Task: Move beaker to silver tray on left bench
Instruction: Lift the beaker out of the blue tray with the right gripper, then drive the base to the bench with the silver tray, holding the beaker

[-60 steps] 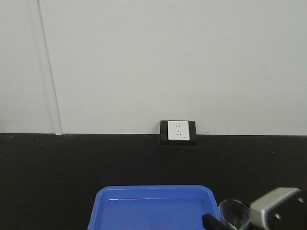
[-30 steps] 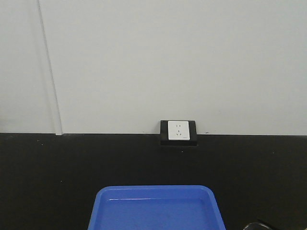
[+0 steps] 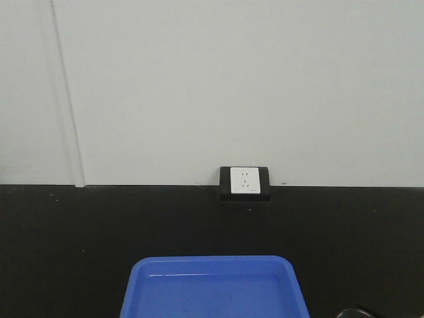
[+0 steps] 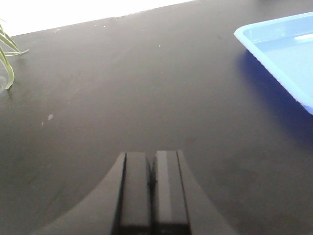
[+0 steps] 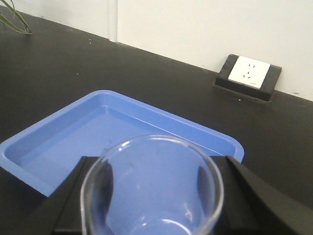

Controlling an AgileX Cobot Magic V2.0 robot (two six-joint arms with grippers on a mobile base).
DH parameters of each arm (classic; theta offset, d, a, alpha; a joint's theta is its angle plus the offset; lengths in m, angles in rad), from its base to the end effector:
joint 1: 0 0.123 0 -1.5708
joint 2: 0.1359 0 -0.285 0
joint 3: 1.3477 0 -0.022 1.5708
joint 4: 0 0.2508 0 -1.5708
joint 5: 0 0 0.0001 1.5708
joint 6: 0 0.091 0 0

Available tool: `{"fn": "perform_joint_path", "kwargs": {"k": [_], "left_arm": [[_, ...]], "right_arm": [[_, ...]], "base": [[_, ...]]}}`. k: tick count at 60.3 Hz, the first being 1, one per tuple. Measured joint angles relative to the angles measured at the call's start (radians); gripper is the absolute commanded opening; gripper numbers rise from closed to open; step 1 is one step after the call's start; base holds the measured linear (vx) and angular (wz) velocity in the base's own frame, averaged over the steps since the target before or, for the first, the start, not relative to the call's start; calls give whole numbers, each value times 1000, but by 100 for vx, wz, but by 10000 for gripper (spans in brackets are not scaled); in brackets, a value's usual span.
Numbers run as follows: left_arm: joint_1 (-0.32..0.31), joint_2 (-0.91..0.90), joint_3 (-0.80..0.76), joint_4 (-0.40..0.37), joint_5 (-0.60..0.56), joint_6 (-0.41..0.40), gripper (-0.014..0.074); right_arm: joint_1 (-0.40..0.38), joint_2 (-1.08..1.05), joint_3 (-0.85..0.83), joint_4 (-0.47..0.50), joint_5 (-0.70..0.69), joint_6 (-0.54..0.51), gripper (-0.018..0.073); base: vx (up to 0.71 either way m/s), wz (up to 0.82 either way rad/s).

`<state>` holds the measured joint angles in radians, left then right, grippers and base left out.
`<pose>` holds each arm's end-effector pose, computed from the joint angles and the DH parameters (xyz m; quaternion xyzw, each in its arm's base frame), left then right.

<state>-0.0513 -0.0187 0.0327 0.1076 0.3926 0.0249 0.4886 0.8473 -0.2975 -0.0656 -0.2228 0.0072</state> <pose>0.0520 0.0011 0.1681 0.0590 0.8077 0.0380 0.5854 0.1447 0.0784 0.2462 -0.2162 0.7565 0.1378 0.6017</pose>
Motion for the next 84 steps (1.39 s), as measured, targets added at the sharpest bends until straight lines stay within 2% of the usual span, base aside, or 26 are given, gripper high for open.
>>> {"fn": "perform_joint_path", "kwargs": {"k": [54,84], "left_arm": [[0,0,0,0,0,0,1],[0,0,0,0,0,0,1]], "right_arm": [[0,0,0,0,2,-7,-11],[0,0,0,0,5,-7,-11]], "base": [[-11,-28],[-30,7]]}}
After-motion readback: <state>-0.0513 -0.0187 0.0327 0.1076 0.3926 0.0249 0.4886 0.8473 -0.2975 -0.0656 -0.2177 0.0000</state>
